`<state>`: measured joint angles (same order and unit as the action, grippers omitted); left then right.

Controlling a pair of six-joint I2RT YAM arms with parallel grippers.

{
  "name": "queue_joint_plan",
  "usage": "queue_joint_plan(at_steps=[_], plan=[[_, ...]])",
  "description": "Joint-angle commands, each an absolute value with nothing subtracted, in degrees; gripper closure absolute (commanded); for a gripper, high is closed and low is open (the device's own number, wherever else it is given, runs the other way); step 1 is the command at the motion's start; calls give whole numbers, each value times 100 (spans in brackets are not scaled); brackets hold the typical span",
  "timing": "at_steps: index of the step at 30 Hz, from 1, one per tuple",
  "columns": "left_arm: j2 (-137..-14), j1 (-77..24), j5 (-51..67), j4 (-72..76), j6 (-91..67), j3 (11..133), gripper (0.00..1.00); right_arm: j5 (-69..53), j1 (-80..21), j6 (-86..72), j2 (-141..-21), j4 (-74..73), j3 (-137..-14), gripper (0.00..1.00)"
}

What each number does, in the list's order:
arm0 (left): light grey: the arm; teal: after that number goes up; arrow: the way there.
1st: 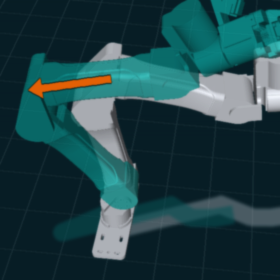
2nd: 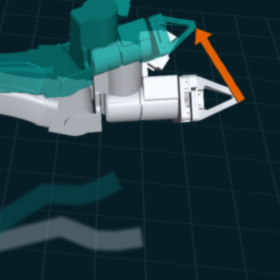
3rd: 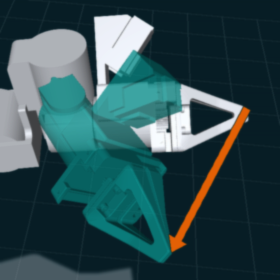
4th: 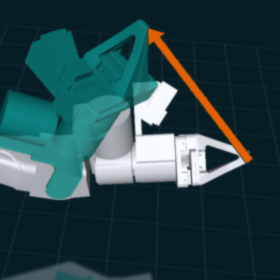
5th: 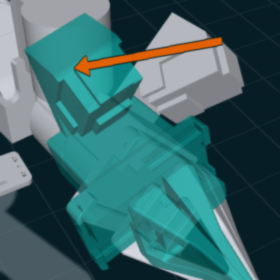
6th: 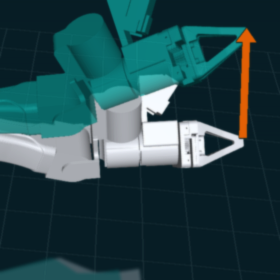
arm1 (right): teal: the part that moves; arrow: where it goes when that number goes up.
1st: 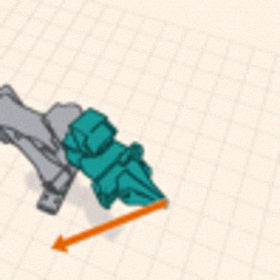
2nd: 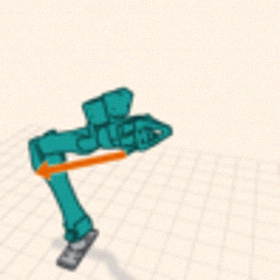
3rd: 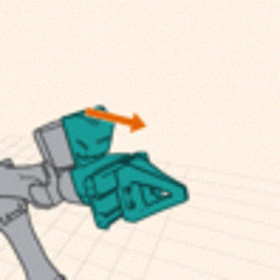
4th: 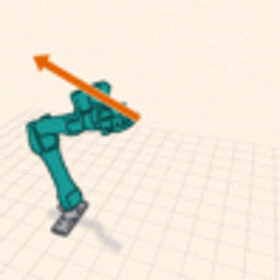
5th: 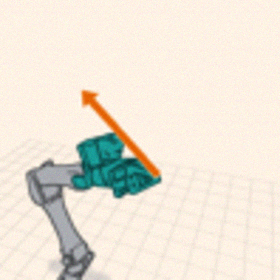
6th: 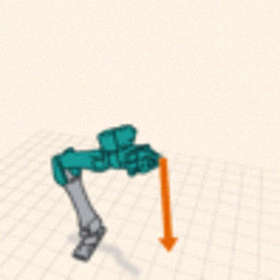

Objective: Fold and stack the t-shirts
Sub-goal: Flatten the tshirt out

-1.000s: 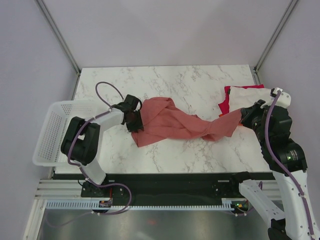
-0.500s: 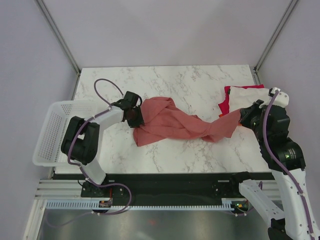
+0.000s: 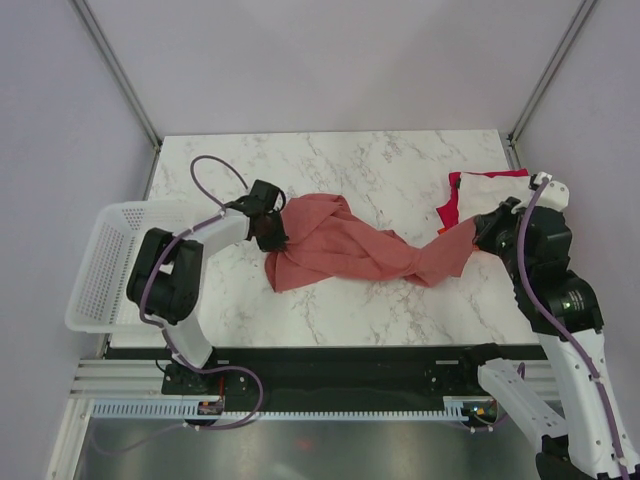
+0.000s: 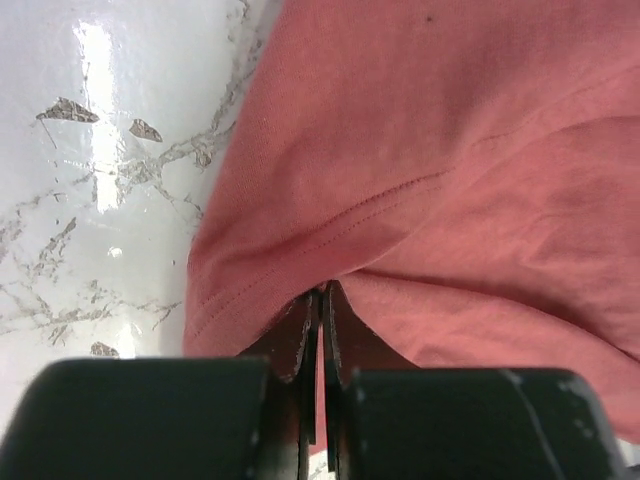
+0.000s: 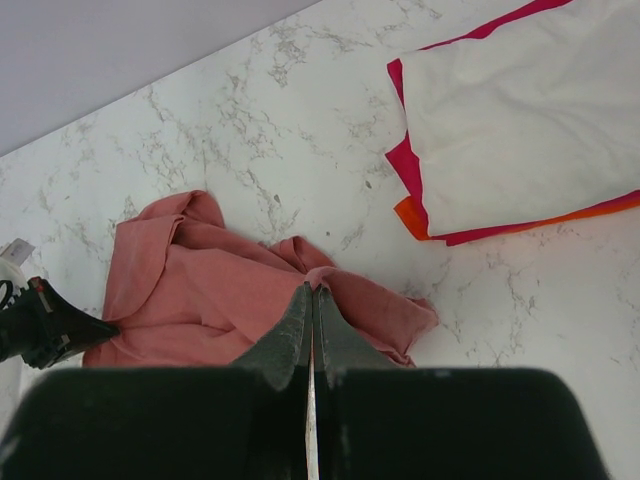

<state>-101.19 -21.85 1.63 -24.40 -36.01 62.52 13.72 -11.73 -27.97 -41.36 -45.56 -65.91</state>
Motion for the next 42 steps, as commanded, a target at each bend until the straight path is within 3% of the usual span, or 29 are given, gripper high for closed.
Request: queue_joint_plan(at_steps=[1, 6, 10, 18, 24, 34, 42], plan=[[-9563, -2110, 324, -2513, -3577, 6530, 98, 1109, -1151, -2760, -4480, -3965, -6346, 100], [-8931, -1750, 571, -3067, -3410, 7048, 98, 817, -1151, -2733, -5360, -3569, -6503, 100], [-8325, -830, 808, -3243, -3410, 7330, 98, 1352, -1117, -2725, -6036, -3411, -7047, 100], [-8165, -211, 1222, -4146, -3454, 9191, 98, 591, -580, -2900, -7470, -3910, -9639, 100], [-7333, -202, 1204, -4465, -3410, 10633, 98, 440, -563, -2874, -6875, -4087, -11116, 100], [-5548, -202, 897, -4456, -3463, 11469, 98, 35, -554, -2391, -4782, -3244, -11319, 100], [-6028, -202, 632, -4333, -3419, 11883, 98, 300, -562, -2381, -5455, -3568, -12761, 100]])
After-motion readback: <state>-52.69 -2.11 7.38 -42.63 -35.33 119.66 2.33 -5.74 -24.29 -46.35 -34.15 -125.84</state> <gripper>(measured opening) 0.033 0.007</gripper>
